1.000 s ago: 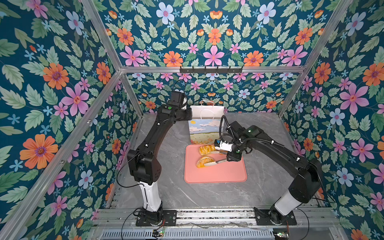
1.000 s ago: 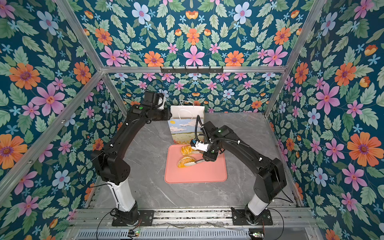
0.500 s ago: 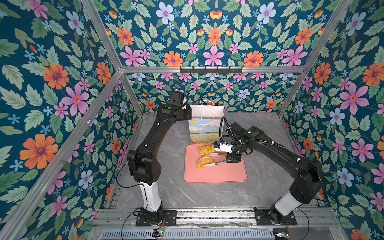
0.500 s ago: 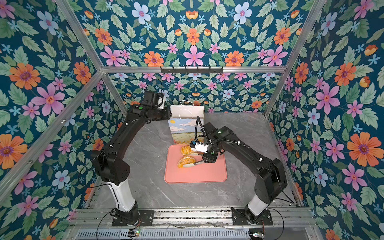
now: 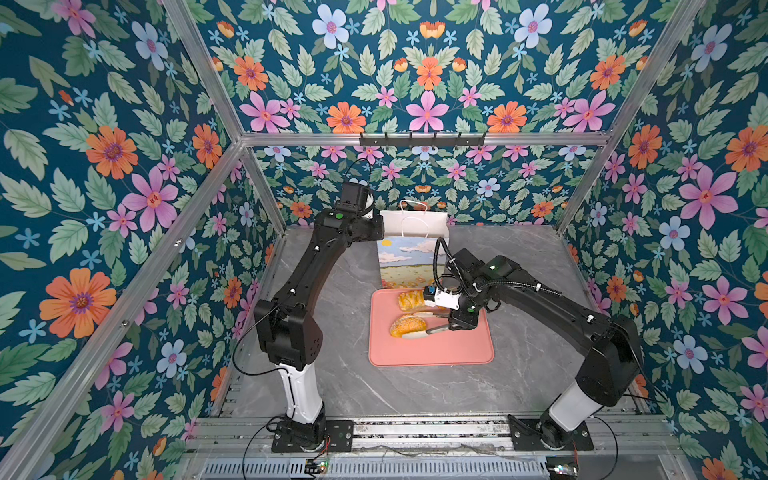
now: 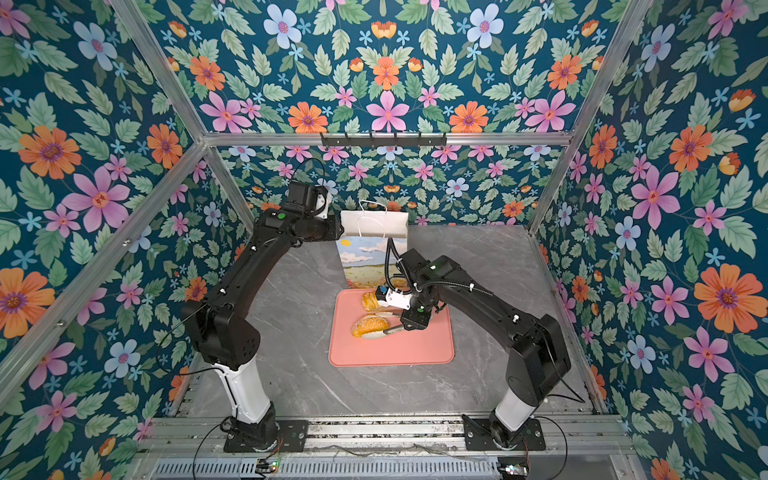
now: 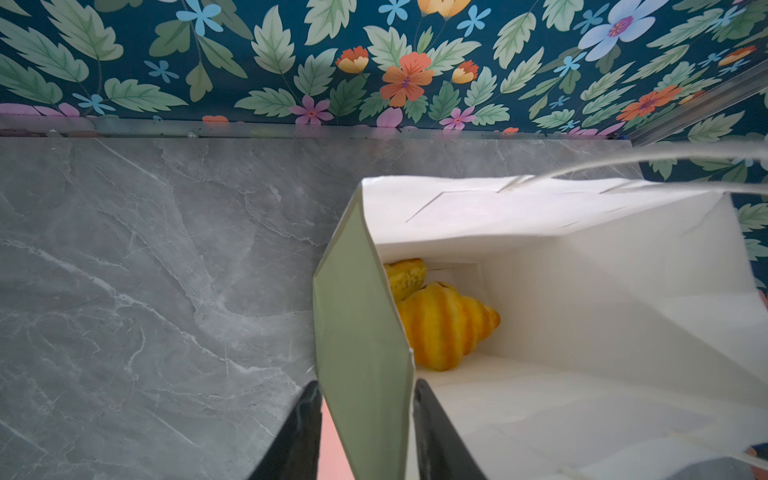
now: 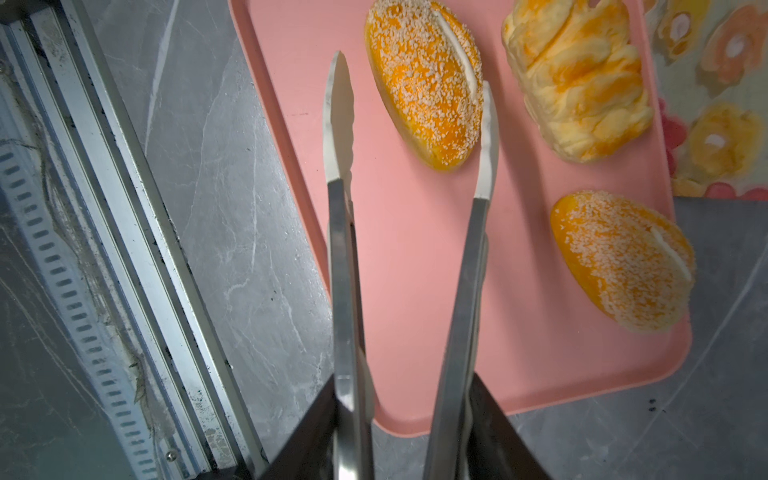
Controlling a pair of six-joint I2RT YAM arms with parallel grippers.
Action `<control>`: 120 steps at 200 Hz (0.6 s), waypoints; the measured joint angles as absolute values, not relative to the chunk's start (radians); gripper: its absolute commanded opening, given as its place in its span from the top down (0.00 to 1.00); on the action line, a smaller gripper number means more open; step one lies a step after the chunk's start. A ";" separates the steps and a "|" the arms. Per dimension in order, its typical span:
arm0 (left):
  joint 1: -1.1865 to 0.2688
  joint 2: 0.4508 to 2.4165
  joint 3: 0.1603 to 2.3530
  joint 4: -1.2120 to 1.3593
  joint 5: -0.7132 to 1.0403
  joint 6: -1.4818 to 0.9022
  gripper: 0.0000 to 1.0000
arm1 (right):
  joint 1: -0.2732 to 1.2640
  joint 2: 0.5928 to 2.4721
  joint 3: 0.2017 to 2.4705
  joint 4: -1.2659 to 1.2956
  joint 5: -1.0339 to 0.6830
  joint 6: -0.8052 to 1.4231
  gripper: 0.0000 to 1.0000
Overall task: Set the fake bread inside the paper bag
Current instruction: 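Position the open tongs around the sesame roll farthest from the robot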
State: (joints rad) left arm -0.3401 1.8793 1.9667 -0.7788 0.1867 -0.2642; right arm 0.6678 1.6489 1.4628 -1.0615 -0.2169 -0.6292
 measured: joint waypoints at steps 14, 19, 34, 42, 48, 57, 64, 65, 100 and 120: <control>-0.340 1.879 1.964 -0.778 0.190 -0.265 0.62 | 0.687 1.649 1.469 -1.072 -0.212 -0.620 0.56; -0.340 1.879 1.964 -0.778 0.190 -0.265 0.62 | 0.696 1.649 1.472 -1.076 -0.209 -0.619 0.56; -0.340 1.879 1.962 -0.778 0.194 -0.265 0.62 | 0.721 1.649 1.478 -1.082 -0.206 -0.608 0.56; -0.340 1.879 1.961 -0.778 0.197 -0.265 0.62 | 0.733 1.648 1.479 -1.084 -0.205 -0.605 0.56; -0.340 1.879 1.960 -0.777 0.198 -0.265 0.62 | 0.742 1.648 1.481 -1.087 -0.202 -0.605 0.56; -0.340 1.879 1.958 -0.777 0.200 -0.267 0.62 | 0.754 1.646 1.483 -1.093 -0.198 -0.596 0.56; -0.340 1.879 1.957 -0.777 0.200 -0.267 0.62 | 0.761 1.644 1.486 -1.097 -0.194 -0.588 0.56; -0.340 1.879 1.957 -0.777 0.200 -0.267 0.62 | 0.762 1.644 1.486 -1.097 -0.194 -0.587 0.56; -0.340 1.879 1.953 -0.775 0.200 -0.267 0.62 | 0.769 1.644 1.499 -1.102 -0.157 -0.567 0.54; -0.340 1.879 1.952 -0.775 0.200 -0.267 0.62 | 0.769 1.645 1.514 -1.103 -0.127 -0.556 0.53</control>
State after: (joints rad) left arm -0.3401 1.8790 1.9518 -0.7746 0.2005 -0.2672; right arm 0.7692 1.6455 1.5143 -1.1034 -0.1268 -0.5560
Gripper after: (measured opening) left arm 0.382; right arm 0.463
